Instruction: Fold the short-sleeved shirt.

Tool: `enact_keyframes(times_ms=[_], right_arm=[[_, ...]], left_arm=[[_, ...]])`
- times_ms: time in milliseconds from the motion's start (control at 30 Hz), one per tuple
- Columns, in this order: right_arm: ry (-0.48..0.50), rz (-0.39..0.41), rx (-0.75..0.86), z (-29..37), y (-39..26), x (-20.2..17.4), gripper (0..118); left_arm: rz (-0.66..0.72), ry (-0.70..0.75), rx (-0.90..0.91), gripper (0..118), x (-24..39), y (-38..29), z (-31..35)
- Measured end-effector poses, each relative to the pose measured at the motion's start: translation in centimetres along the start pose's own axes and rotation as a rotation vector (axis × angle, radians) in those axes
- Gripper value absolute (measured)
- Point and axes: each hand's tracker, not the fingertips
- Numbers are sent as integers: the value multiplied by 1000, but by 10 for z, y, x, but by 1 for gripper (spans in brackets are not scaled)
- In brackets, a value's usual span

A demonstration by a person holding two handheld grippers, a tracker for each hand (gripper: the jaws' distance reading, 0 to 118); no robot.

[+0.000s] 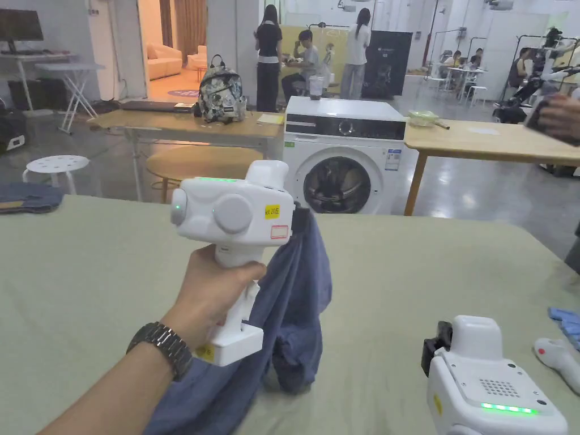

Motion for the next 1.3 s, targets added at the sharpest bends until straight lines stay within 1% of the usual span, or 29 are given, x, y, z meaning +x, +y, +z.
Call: enact_keyframes(times_ms=[100, 167, 233, 367, 433, 500, 567, 600, 667, 700, 867, 900, 933, 967, 1000, 1067, 1100, 1167, 1300], right_arm=[[-29, -8, -8, 2, -4, 17, 0], [-50, -11, -13, 3, -7, 26, 0], [-64, -18, -25, 4, -9, 34, 0], [-78, -30, -40, 5, -15, 42, 0], [-81, -28, -48, 5, -17, 44, 0], [-80, -28, -56, 5, -19, 44, 0], [-75, -29, -59, 5, -19, 43, 0], [-72, -31, -61, 5, -19, 43, 0], [-63, -34, -63, 6, -17, 40, 0], [-59, -36, -60, 6, -16, 38, 0], [-33, -48, -41, 8, -6, 29, 0], [-27, -51, -38, 9, -5, 26, 0], [-23, -50, -34, 9, -4, 24, 0], [-17, -49, -31, 10, -2, 21, 0], [-9, -48, -29, 10, -2, 17, 0], [2, -48, -27, 10, -1, 11, 0], [10, -49, -24, 10, -1, 8, 0], [17, -47, -27, 10, -2, 2, 0], [40, -45, -35, 6, -5, -11, 0]], left_arm=[[16, -117, -31, 0, 28, -11, -23], [-11, -134, -46, 0, 44, -21, -34], [-1, -188, -76, 0, 57, -35, -45], [-12, -230, -158, 0, 70, -61, -65], [-25, -225, -182, 0, 78, -75, -68], [-18, -251, -240, 5, 78, -87, -71], [-20, -241, -233, 20, 76, -94, -68], [-17, -229, -236, 25, 74, -95, -64], [17, -224, -215, 35, 66, -95, -54], [31, -224, -198, 36, 61, -93, -47], [37, -175, -135, 36, 43, -91, -2], [41, -136, -111, 35, 37, -94, 8], [45, -94, -98, 30, 32, -98, 17], [51, -47, -78, 27, 13, -101, 20], [45, -6, -58, 27, 5, -107, 29], [40, 96, -36, 7, -8, -120, 45], [44, 154, -39, 1, -14, -129, 54], [65, 219, -46, 0, -29, -147, 69], [170, 318, -55, 0, -60, -182, 93]])
